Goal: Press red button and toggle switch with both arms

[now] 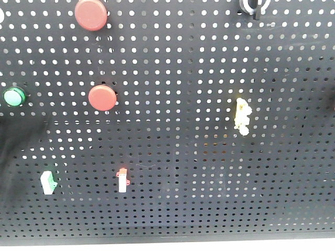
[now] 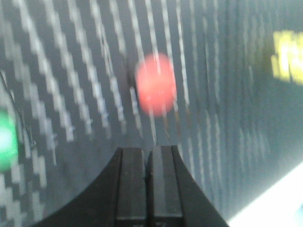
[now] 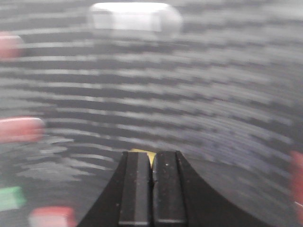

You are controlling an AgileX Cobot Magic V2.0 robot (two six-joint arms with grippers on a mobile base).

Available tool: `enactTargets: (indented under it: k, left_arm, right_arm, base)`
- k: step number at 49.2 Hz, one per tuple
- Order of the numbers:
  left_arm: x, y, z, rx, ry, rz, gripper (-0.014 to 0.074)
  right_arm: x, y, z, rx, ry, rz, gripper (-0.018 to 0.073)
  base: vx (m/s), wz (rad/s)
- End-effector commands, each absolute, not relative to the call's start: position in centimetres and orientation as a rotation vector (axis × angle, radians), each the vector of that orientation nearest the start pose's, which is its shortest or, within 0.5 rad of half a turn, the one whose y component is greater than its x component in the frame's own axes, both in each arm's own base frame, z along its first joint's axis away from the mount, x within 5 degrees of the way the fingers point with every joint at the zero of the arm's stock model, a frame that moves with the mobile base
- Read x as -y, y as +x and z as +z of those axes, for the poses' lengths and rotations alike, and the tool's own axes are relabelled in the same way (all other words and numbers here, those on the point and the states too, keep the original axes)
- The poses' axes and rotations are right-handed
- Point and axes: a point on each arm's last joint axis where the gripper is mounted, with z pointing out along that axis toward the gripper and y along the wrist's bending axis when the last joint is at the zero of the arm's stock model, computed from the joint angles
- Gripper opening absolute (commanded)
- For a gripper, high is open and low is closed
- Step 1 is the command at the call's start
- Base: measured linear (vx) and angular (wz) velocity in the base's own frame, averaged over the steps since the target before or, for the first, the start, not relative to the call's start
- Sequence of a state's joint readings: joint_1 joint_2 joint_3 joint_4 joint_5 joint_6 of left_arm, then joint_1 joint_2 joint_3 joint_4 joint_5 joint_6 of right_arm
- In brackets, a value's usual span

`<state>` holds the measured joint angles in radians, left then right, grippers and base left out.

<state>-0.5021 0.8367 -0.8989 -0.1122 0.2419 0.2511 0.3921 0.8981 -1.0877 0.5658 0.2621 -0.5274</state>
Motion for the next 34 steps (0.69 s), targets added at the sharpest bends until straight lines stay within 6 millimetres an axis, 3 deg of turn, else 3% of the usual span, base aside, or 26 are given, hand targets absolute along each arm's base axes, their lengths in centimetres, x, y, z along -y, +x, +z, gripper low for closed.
enactTargets:
  k: [1, 9, 15, 27, 34]
  left_arm:
    - [7.8, 13.9, 42.1, -1.461, 0.483, -0.318, 0.0002]
    - [7.2, 12.7, 41.7, -1.495, 0.502, -0.32, 0.0002]
    - [6.9, 12.1, 41.7, -1.502, 0.51, -0.319, 0.0002]
    - [6.7, 11.6, 41.6, -1.523, 0.52, -0.322, 0.0002]
    - [6.7, 11.6, 41.6, -1.527, 0.522, -0.322, 0.0002]
  right_arm:
    - [-10.4, 17.9, 48.9, -1.361, -0.406, 0.469, -0.0003]
    - [-12.5, 21.8, 50.2, -1.361, -0.388, 0.482, -0.0003]
    - [-13.4, 23.5, 51.1, -1.345, -0.387, 0.476, -0.0003]
    - [-13.6, 24.2, 52.6, -1.298, -0.367, 0.469, -0.0003]
    - [-12.1, 25.0, 52.6, -1.318, -0.3, 0.457, -0.0003]
  base:
    - [0.0, 0.0]
    - [0.0, 0.0]
    - [0.0, 0.0]
    - [0.0, 0.0]
    - [0.0, 0.0]
